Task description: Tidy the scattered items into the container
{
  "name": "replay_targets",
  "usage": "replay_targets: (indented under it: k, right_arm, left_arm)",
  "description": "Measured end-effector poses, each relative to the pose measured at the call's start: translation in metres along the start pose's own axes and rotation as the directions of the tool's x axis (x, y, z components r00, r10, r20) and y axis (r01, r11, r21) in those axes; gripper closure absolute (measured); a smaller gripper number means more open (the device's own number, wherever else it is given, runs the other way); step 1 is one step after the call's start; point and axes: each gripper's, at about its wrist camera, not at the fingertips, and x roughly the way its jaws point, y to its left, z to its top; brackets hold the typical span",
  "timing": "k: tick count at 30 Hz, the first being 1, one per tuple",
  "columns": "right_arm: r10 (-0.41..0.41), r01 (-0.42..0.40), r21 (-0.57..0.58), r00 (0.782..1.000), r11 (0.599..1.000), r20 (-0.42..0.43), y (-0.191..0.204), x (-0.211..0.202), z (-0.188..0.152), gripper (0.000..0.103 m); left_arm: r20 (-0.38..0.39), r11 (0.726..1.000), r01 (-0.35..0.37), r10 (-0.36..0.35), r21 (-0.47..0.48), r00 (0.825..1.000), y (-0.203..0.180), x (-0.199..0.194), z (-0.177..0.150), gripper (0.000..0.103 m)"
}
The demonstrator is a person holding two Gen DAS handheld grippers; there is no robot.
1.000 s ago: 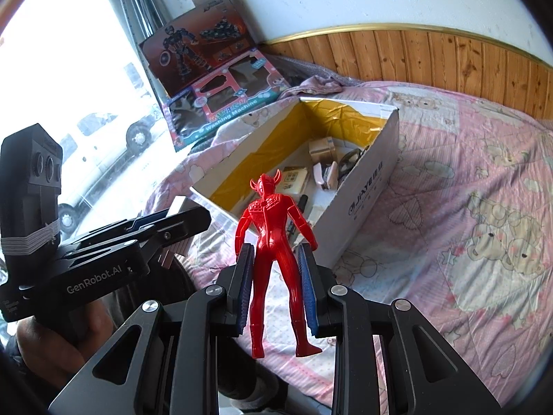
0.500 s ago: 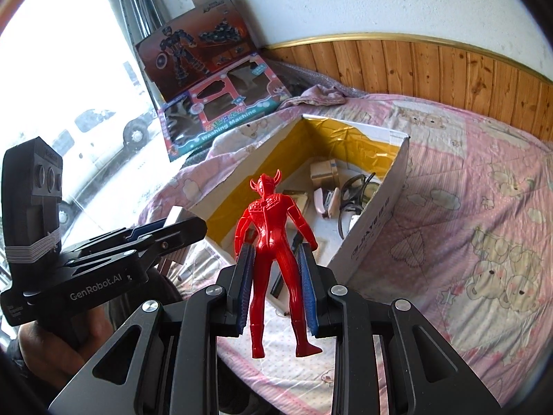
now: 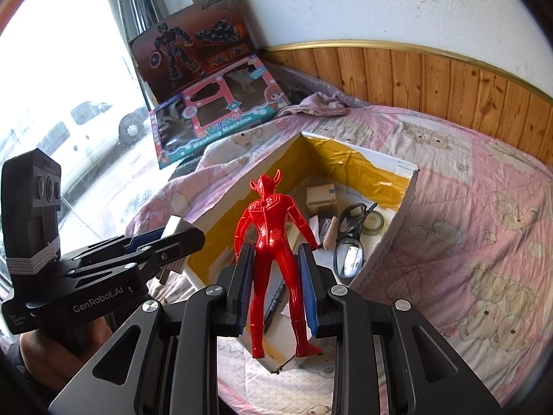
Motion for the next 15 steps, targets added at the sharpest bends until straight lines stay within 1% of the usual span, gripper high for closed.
replay_targets:
  k: [9, 15]
  right_arm:
    - [-0.006, 0.006, -0.017, 1.000, 1.000, -0.009, -0.007, 0.020, 0.028, 0.076]
    - [-0.015, 0.014, -0.038, 1.000, 0.999, -0.020, -0.009, 0.035, 0.043, 0.076]
  left_arm:
    - [-0.024, 1.000, -0.002, 0.001, -0.022, 1.000, 0.010, 0.024, 0.013, 0.072]
    - [-0.071, 0.999, -0.028, 0.026, -0.031, 0.997, 0.015, 0.047, 0.015, 0.072]
